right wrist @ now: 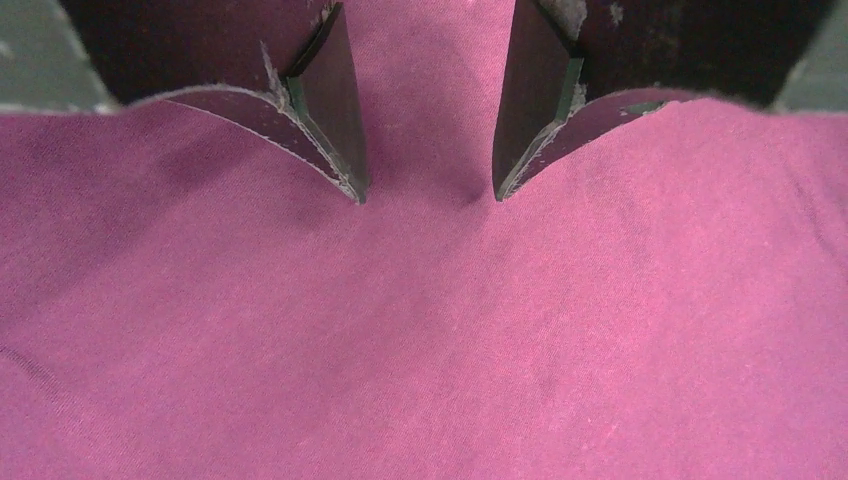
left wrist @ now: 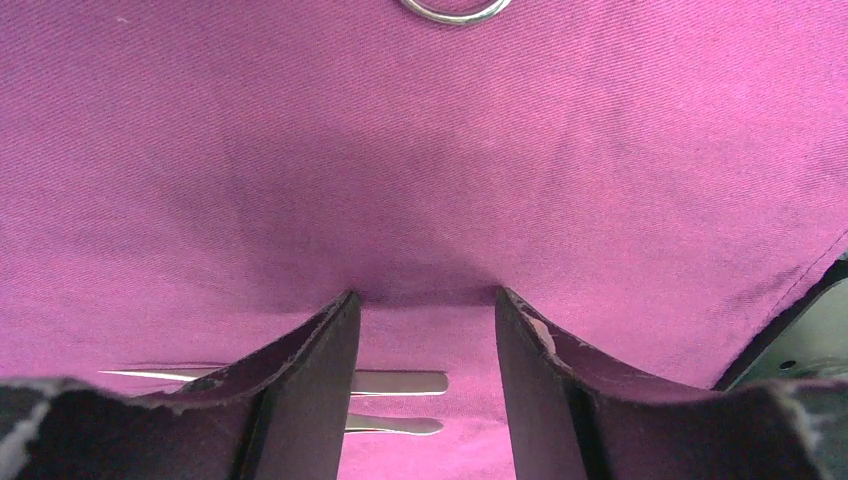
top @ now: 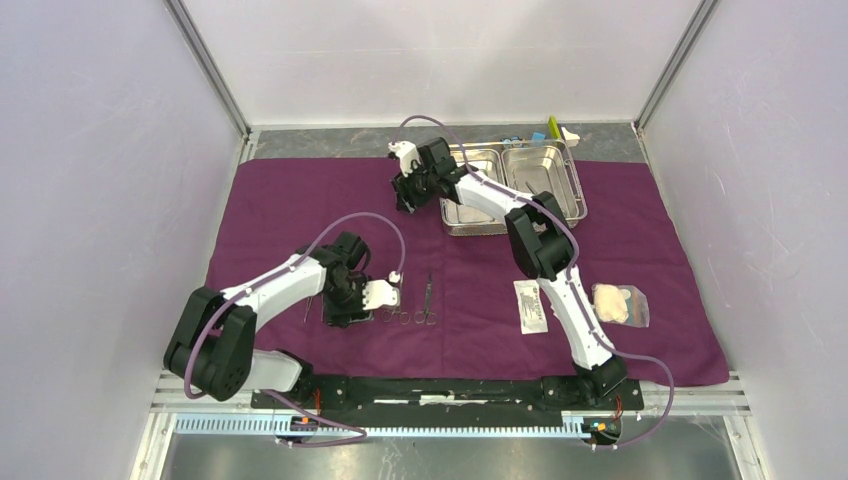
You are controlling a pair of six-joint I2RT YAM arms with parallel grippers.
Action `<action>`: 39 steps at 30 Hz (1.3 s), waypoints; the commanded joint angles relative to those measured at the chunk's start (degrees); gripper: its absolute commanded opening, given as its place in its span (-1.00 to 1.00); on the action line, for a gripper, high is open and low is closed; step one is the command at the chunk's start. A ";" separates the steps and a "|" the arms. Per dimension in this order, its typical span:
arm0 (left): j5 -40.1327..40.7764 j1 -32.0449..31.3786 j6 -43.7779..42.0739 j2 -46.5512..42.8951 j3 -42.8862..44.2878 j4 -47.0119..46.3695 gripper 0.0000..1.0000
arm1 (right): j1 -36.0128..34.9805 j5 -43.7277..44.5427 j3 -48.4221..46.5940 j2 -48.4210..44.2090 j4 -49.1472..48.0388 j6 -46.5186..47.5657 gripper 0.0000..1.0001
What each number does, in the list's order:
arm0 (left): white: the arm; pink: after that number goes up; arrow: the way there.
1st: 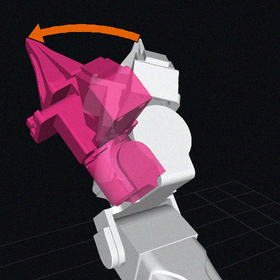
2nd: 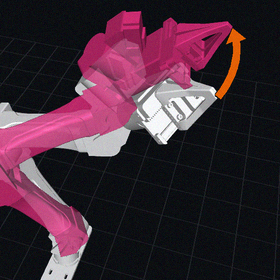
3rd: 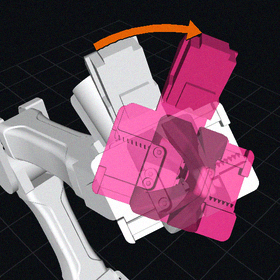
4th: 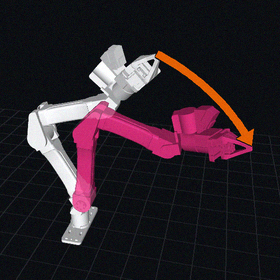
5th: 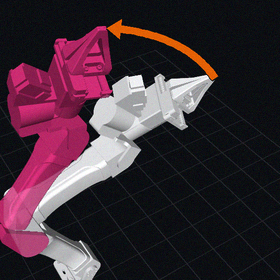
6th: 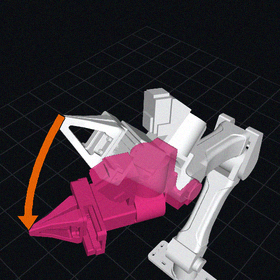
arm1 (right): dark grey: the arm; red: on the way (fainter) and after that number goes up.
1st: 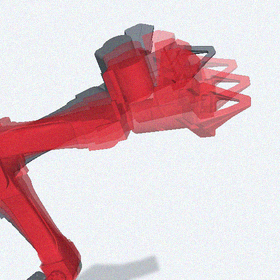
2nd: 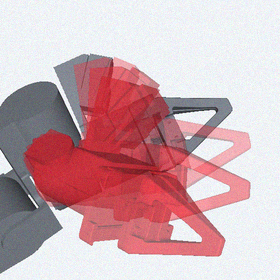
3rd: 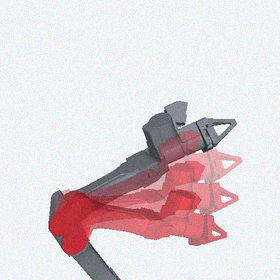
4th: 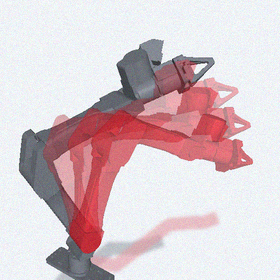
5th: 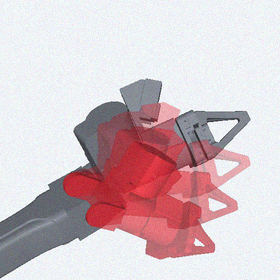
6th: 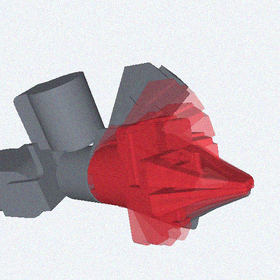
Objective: Open and lay out the surgical kit
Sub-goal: Adjust the surgical kit at the center of the board.
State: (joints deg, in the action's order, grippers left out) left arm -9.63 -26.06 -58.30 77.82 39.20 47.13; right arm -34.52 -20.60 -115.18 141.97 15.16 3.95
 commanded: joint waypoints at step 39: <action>-0.52 -4.83 -4.73 -2.32 1.31 7.52 0.18 | 2.56 -4.67 -6.02 -3.80 0.93 4.97 0.26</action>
State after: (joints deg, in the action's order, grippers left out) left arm -6.44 -31.57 -62.74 76.09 38.09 49.50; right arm -33.23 -19.70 -119.55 143.92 17.28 6.11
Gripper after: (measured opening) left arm 0.586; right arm 0.619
